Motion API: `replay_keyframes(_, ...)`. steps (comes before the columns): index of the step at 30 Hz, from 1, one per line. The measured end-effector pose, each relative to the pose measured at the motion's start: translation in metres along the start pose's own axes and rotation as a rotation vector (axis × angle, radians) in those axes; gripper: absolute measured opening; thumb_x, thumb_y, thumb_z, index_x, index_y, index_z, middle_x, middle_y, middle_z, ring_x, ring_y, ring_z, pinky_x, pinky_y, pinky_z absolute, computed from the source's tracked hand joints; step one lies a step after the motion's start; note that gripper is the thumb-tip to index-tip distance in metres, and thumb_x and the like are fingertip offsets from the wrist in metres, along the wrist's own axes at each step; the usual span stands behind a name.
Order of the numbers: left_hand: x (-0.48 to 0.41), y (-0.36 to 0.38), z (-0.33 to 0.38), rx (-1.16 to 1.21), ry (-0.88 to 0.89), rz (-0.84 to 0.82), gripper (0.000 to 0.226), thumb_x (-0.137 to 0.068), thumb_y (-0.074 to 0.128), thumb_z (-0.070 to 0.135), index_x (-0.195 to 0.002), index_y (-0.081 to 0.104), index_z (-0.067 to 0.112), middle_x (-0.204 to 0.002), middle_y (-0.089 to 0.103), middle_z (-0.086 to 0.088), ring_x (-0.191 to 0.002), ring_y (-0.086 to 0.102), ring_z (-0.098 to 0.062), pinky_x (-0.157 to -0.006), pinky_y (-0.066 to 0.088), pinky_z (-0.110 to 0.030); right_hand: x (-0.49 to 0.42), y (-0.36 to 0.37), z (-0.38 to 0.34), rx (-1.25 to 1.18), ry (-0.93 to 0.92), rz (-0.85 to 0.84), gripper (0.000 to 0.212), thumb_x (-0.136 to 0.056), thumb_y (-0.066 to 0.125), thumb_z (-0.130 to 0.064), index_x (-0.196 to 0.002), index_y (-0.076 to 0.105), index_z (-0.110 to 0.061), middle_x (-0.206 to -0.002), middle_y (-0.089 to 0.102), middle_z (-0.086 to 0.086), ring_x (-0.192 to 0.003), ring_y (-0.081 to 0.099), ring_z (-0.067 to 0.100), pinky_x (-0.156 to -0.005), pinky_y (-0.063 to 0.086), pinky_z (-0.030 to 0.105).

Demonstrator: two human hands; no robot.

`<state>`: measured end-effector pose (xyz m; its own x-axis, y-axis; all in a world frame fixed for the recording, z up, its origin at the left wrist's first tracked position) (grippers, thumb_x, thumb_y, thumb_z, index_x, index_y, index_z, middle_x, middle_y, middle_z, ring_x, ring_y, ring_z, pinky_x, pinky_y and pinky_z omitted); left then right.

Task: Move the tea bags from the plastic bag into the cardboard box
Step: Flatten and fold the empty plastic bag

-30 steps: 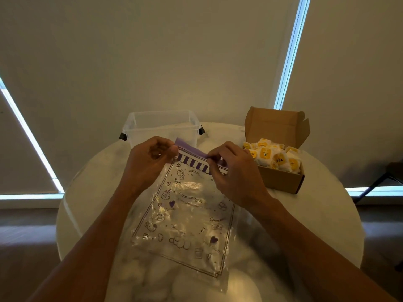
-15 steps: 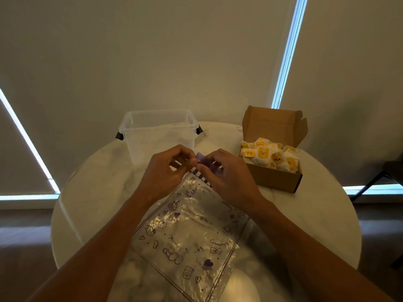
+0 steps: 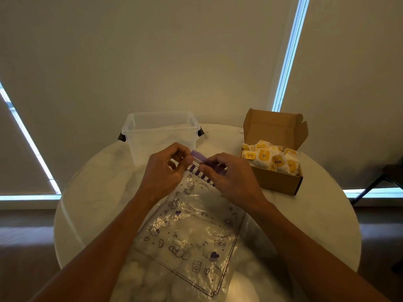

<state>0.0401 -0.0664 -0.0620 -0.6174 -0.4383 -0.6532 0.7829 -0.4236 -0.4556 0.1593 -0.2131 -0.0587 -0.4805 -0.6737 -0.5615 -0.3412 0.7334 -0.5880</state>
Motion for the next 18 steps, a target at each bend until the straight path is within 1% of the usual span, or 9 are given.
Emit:
replay_keyframes(2,0.000,-0.001,-0.008,0.026,-0.052,-0.008,0.005,-0.105,0.073,0.027,-0.107,0.071,0.022,-0.099,0.076,0.015,-0.097,0.072,-0.009,-0.076,0.059,-0.023,-0.001,-0.001,0.005,0.001,0.014,-0.004,0.023,-0.096,0.076,-0.041,-0.114,0.079,-0.026,-0.100,0.075,-0.012,-0.086,0.068,0.005,-0.072,0.060,0.024)
replay_keyframes(3,0.001,0.002,-0.010,0.053,-0.074,-0.039,0.006,-0.107,0.072,0.029,-0.109,0.071,0.023,-0.101,0.078,0.015,-0.099,0.072,-0.008,-0.078,0.059,-0.024,-0.001,-0.002,0.006,-0.001,0.015,-0.007,0.022,-0.096,0.076,-0.040,-0.113,0.079,-0.026,-0.099,0.076,-0.012,-0.086,0.068,0.004,-0.071,0.058,0.022)
replay_keyframes(5,0.002,0.012,-0.008,0.111,-0.094,-0.118,0.010,-0.107,0.070,0.034,-0.115,0.073,0.028,-0.105,0.080,0.015,-0.103,0.074,-0.007,-0.082,0.060,-0.023,0.000,-0.002,0.004,-0.013,0.001,-0.009,0.020,-0.095,0.077,-0.038,-0.111,0.081,-0.026,-0.096,0.076,-0.014,-0.083,0.068,0.003,-0.069,0.055,0.017)
replay_keyframes(7,0.004,0.019,0.000,0.114,-0.064,-0.162,0.010,-0.106,0.073,0.034,-0.115,0.077,0.032,-0.104,0.080,0.017,-0.102,0.075,-0.009,-0.082,0.059,-0.021,0.000,-0.003,0.000,-0.010,-0.029,-0.002,0.022,-0.094,0.077,-0.040,-0.111,0.082,-0.027,-0.093,0.075,-0.015,-0.082,0.067,0.003,-0.068,0.053,0.016)
replay_keyframes(10,0.003,0.016,0.004,0.062,-0.021,-0.129,0.013,-0.104,0.077,0.026,-0.113,0.084,0.032,-0.098,0.082,0.017,-0.095,0.077,-0.012,-0.080,0.061,-0.022,0.000,-0.003,-0.003,-0.003,-0.037,-0.016,0.025,-0.094,0.075,-0.044,-0.111,0.082,-0.027,-0.092,0.075,-0.015,-0.083,0.067,0.003,-0.070,0.055,0.020)
replay_keyframes(13,0.001,0.011,0.007,0.022,-0.023,-0.082,0.015,-0.102,0.079,0.021,-0.112,0.085,0.030,-0.099,0.082,0.016,-0.094,0.076,-0.010,-0.078,0.061,-0.022,0.000,-0.004,-0.005,-0.030,-0.031,-0.019,0.031,-0.095,0.072,-0.049,-0.113,0.082,-0.025,-0.094,0.076,-0.013,-0.083,0.069,0.004,-0.072,0.059,0.024)
replay_keyframes(16,0.001,0.000,0.003,0.031,-0.077,-0.028,0.015,-0.103,0.078,0.019,-0.106,0.082,0.034,-0.097,0.081,0.015,-0.091,0.076,-0.006,-0.074,0.061,-0.019,0.000,-0.004,0.001,-0.010,-0.011,-0.019,0.029,-0.095,0.074,-0.046,-0.116,0.080,-0.026,-0.099,0.077,-0.013,-0.085,0.069,0.001,-0.075,0.060,0.024)
replay_keyframes(18,0.001,-0.004,-0.003,0.053,-0.108,-0.042,0.012,-0.104,0.076,0.022,-0.108,0.082,0.031,-0.095,0.082,0.012,-0.089,0.078,-0.008,-0.073,0.064,-0.025,0.000,-0.006,0.006,-0.001,0.011,-0.028,0.027,-0.096,0.075,-0.043,-0.116,0.080,-0.027,-0.101,0.078,-0.013,-0.086,0.070,0.001,-0.075,0.061,0.023)
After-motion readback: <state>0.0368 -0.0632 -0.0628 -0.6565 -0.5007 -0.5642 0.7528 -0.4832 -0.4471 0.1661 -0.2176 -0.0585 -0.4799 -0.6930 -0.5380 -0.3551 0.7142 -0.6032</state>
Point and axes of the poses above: each hand's wrist, its own x-axis away from the middle knuckle, its own y-axis out of the palm, z = x × y, the point moved 10 cm from there along -x, towards the middle knuckle
